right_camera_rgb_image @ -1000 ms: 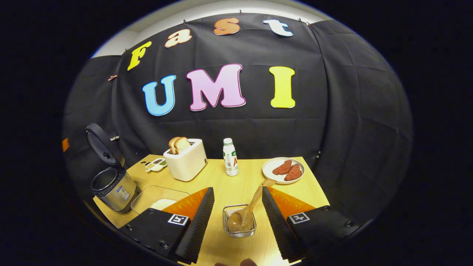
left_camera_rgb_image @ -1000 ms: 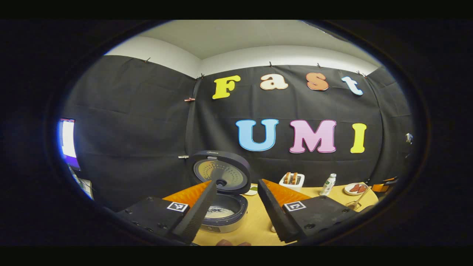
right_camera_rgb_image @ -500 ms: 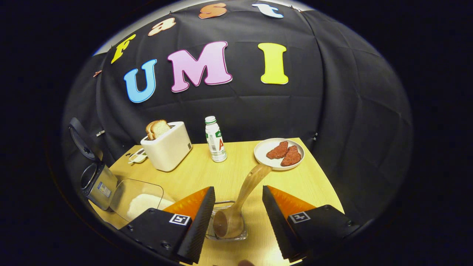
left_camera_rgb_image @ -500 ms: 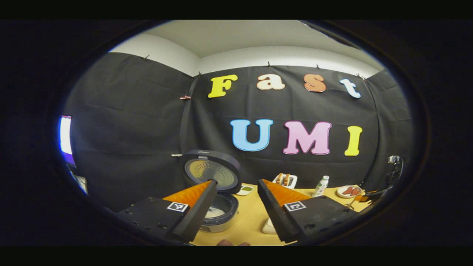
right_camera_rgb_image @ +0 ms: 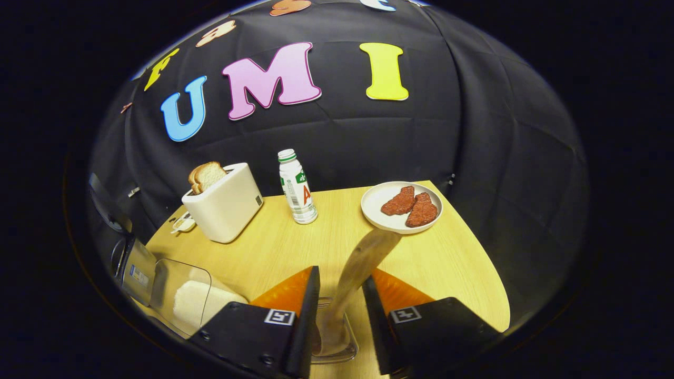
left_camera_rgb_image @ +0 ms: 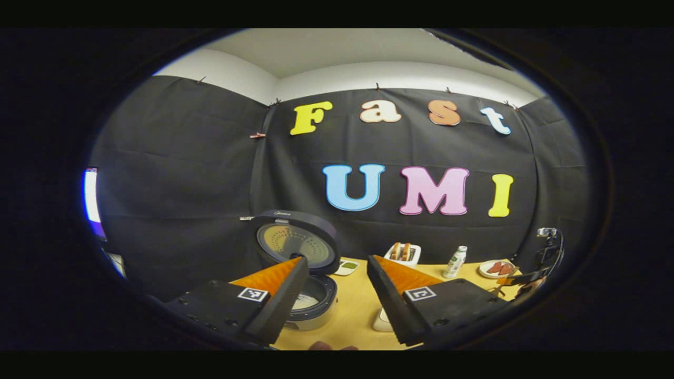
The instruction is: Close the left gripper, press the button to open the rice cooker; take a wooden spoon from the chopstick holder with the right hand, scoop a spoonful of rice and pour it into the rice cooker, then put the wooden spoon back into the chopstick holder.
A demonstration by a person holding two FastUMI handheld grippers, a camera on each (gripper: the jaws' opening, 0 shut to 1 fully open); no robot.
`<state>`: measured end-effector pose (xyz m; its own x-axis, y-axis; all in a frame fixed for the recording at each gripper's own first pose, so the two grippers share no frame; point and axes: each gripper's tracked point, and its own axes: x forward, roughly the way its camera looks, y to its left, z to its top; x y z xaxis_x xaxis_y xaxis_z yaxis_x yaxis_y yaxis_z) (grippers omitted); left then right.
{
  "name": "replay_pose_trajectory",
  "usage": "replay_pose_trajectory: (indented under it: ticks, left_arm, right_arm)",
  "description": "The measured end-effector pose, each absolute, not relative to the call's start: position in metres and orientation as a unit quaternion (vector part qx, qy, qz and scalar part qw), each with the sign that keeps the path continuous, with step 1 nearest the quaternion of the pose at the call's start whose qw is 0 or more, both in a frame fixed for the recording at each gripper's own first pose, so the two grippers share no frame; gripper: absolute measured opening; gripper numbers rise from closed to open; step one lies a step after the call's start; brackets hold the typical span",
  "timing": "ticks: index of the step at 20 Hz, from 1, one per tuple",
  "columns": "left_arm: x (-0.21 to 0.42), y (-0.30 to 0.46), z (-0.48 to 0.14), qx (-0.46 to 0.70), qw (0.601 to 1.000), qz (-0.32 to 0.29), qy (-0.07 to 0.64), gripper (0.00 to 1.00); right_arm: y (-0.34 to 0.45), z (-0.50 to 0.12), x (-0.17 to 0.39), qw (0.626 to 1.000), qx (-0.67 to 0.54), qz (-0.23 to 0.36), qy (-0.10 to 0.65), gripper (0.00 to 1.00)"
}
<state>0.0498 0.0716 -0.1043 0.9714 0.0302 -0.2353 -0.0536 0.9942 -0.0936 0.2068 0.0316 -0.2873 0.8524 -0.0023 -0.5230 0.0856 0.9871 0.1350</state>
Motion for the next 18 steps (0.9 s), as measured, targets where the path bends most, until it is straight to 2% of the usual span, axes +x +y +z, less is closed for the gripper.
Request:
replay_pose_trajectory:
  ticks: [1, 2, 4, 5, 6, 7, 8, 12, 16, 18]
  left_arm:
    - [0.049, 0.073, -0.108, -0.049, 0.991, 0.023, 0.121, 0.79]
    - [0.05, 0.075, -0.11, -0.046, 0.991, 0.024, 0.123, 0.79]
    - [0.052, 0.076, -0.112, -0.043, 0.991, 0.024, 0.124, 0.79]
    - [0.052, 0.076, -0.115, -0.044, 0.991, 0.023, 0.126, 0.79]
    - [0.052, 0.077, -0.115, -0.045, 0.991, 0.023, 0.126, 0.79]
    - [0.051, 0.078, -0.116, -0.045, 0.991, 0.023, 0.127, 0.79]
    - [0.052, 0.078, -0.117, -0.045, 0.991, 0.023, 0.128, 0.79]
    - [0.05, 0.079, -0.119, -0.044, 0.99, 0.022, 0.13, 0.79]
    - [0.046, 0.083, -0.117, -0.042, 0.99, 0.025, 0.129, 0.79]
    - [0.044, 0.084, -0.119, -0.041, 0.99, 0.025, 0.129, 0.79]
  right_arm:
    - [0.031, -0.287, 0.207, 0.959, 0.076, -0.028, 0.272, 0.45]
    - [0.031, -0.29, 0.208, 0.958, 0.08, -0.031, 0.275, 0.34]
    - [0.035, -0.293, 0.204, 0.955, 0.083, -0.029, 0.282, 0.32]
    - [0.037, -0.293, 0.203, 0.955, 0.082, -0.025, 0.284, 0.23]
    - [0.037, -0.292, 0.204, 0.956, 0.078, -0.025, 0.283, 0.32]
    - [0.04, -0.287, 0.197, 0.956, 0.084, -0.024, 0.281, 0.32]
    - [0.042, -0.292, 0.2, 0.955, 0.088, -0.019, 0.283, 0.22]
    - [0.043, -0.293, 0.202, 0.954, 0.09, -0.011, 0.285, 0.22]
    - [0.05, -0.288, 0.197, 0.955, 0.092, -0.005, 0.281, 0.12]
    - [0.051, -0.284, 0.191, 0.957, 0.087, -0.003, 0.278, 0.12]
